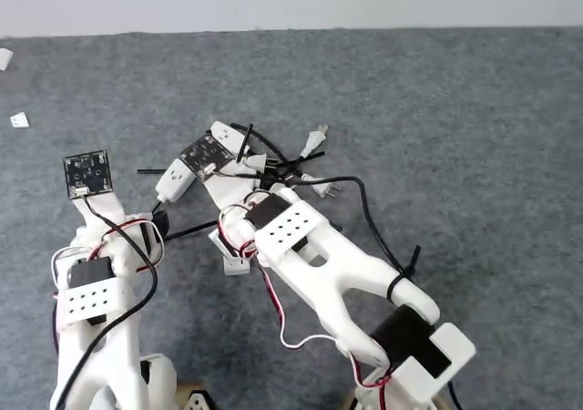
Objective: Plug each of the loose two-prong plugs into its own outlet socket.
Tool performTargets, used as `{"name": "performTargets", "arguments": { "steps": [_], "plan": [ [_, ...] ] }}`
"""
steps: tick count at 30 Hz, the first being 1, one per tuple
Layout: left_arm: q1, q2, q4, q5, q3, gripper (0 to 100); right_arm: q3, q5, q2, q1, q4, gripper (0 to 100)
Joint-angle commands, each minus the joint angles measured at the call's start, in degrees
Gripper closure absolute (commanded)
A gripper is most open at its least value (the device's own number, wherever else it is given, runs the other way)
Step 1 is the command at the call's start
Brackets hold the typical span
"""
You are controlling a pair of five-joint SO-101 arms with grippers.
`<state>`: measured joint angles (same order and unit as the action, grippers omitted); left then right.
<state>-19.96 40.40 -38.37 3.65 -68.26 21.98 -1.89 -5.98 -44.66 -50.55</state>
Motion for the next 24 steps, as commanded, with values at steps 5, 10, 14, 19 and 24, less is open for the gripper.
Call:
{"name": "performTargets", "arguments": {
  "steps": [5,10,14,19,24],
  "plan": [
    [-0.2,0.8,0.4,-0.9,2.9,74,0.5,5.3,-3.0,-0.3,-3.1,81.9],
    [-0.4,0.9,0.4,-0.9,2.9,74,-1.9,10.6,-3.6,-1.3,-3.1,73.6],
    [-0.4,0.9,0.4,-0.9,2.9,74,-2.6,13.1,-3.6,-4.3,-2.1,73.6],
    [-0.4,1.1,0.4,-0.9,3.0,74,-4.7,16.7,-3.3,-6.4,-2.0,73.6],
    [-4.0,0.9,0.5,-0.9,4.4,74,-4.9,17.8,-3.6,-7.0,-2.1,73.6]
  ]
}}
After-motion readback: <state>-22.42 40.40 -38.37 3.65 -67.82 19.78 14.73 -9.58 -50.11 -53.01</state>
